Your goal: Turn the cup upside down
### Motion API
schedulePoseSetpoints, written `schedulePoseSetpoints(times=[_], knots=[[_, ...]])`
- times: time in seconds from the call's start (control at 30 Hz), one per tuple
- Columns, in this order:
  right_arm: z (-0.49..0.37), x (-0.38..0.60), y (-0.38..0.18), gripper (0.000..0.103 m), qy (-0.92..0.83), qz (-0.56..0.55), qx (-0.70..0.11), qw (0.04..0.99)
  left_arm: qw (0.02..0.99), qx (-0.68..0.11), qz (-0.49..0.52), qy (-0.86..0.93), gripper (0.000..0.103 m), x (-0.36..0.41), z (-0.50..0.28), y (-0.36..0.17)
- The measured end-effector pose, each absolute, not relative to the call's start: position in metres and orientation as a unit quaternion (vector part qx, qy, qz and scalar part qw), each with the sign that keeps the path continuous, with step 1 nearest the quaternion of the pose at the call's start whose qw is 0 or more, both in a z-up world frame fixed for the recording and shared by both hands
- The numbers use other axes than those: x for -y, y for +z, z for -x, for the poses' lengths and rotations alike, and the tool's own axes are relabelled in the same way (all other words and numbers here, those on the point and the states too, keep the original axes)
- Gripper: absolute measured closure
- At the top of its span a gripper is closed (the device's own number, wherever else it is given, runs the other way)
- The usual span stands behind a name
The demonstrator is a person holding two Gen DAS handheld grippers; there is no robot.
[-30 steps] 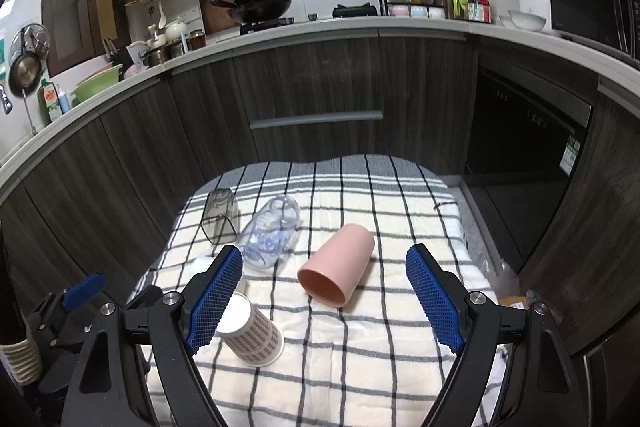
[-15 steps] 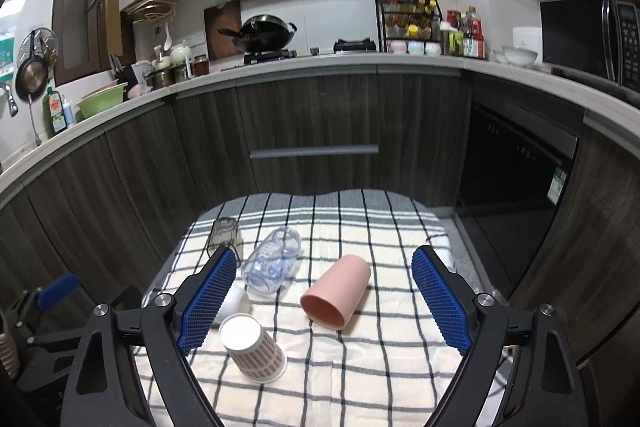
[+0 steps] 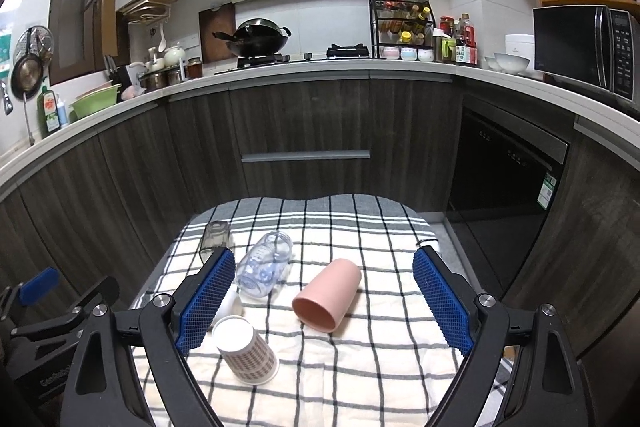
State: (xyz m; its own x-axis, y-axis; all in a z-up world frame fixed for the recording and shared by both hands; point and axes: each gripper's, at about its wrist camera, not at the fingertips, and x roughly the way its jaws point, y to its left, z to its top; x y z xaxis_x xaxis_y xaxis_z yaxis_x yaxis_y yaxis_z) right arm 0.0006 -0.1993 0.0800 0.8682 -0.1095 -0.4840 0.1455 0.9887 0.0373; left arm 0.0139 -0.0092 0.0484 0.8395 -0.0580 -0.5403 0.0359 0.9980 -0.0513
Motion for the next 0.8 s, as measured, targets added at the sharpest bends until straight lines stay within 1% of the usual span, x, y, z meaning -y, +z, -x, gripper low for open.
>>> schedulePoseSetpoints(times=[0.8], knots=[[-0.0025, 0.2001, 0.0801, 0.012, -0.067, -0.036, -0.25, 0.965, 0.957, -0.287, 0.015, -0.027, 0.0, 0.0103, -0.015, 0.045]])
